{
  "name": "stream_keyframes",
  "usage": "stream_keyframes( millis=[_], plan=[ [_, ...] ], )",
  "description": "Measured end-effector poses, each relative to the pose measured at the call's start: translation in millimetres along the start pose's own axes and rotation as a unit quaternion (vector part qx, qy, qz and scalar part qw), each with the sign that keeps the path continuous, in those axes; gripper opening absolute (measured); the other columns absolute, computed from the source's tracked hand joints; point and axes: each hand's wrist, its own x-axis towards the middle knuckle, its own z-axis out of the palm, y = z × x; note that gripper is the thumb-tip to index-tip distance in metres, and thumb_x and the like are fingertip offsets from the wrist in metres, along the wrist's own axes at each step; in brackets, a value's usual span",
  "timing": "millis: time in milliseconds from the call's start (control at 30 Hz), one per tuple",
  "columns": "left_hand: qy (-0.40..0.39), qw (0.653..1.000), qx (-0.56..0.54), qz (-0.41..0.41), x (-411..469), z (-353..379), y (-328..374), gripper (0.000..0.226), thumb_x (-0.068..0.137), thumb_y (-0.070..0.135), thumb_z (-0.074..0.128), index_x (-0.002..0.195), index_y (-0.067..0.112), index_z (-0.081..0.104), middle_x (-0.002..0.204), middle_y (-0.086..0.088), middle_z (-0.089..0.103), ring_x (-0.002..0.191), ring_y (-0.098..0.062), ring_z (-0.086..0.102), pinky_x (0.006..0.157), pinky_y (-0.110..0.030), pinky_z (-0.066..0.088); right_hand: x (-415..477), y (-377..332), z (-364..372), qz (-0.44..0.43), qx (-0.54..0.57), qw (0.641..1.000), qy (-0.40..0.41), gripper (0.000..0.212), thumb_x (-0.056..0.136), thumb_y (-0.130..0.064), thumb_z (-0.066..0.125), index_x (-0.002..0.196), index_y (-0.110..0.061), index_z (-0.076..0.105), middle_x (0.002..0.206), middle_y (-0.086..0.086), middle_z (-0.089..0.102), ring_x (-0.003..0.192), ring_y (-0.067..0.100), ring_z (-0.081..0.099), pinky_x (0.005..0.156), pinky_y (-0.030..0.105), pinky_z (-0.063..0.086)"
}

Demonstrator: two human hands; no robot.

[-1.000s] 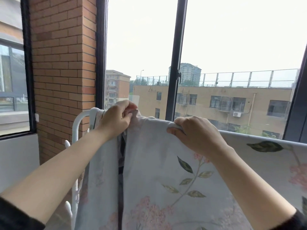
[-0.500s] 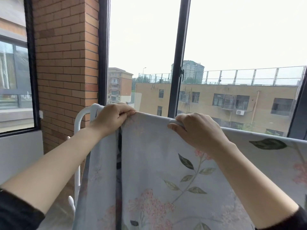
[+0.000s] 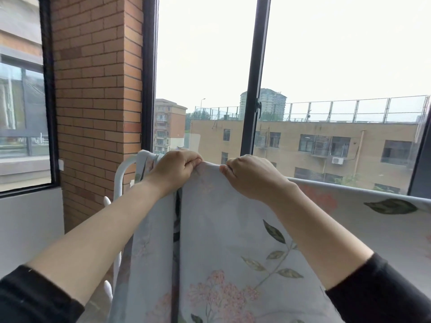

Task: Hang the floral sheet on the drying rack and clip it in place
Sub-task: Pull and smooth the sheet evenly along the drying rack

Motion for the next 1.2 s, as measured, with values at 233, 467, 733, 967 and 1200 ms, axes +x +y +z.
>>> stream_keyframes(
  millis=[233,467,733,967,1200],
  plan=[
    [0.058,0.992,-0.103,-0.045,-17,-6,-5,0.032,0.093,0.014,0.059,0.125,0.017,0.056,0.109,0.009,0.065,0.094,-0.001,0.06,0.083,-0.007,0.044,13,-15,23,0.002,-0.036,0.996,0.076,0.047,0.103,-0.04,0.023,0.091,-0.015,0.062,0.09,0.008,0.069,0.085,0.031,0.064,0.065,0.036,0.041],
    [0.132,0.979,-0.134,-0.077,-69,-12,-34,0.027,0.087,0.015,0.066,0.112,0.025,0.061,0.107,0.024,0.057,0.108,-0.003,0.055,0.098,-0.021,0.043,13,-13,26,0.063,-0.032,0.993,0.091,0.056,0.099,-0.051,0.024,0.063,-0.018,0.051,0.066,0.002,0.059,0.07,0.027,0.06,0.061,0.034,0.041],
    [0.084,0.951,-0.156,-0.253,-68,-7,-66,0.08,0.075,0.048,0.073,0.14,0.017,0.036,0.141,-0.001,0.035,0.127,-0.018,0.041,0.106,-0.033,0.036,17,-20,28,0.09,-0.043,0.989,0.113,0.058,0.096,-0.058,0.026,0.052,-0.022,0.036,0.055,-0.004,0.044,0.061,0.023,0.044,0.059,0.032,0.031],
    [0.095,0.928,-0.201,-0.3,-46,-1,-49,0.06,0.06,0.06,0.08,0.095,0.018,0.055,0.087,0.011,0.058,0.08,-0.009,0.056,0.061,-0.025,0.041,15,-16,28,0.082,-0.03,0.989,0.121,0.058,0.096,-0.058,0.026,0.052,-0.022,0.036,0.058,-0.003,0.048,0.065,0.026,0.055,0.059,0.033,0.034],
    [0.023,0.892,-0.316,-0.323,-29,-7,-38,0.043,0.062,0.043,0.084,0.092,0.015,0.072,0.092,0.001,0.074,0.092,-0.014,0.069,0.088,-0.034,0.055,15,-15,30,0.068,-0.016,0.989,0.133,0.057,0.097,-0.058,0.026,0.055,-0.022,0.04,0.068,0.003,0.063,0.073,0.027,0.062,0.062,0.033,0.04]
  ],
)
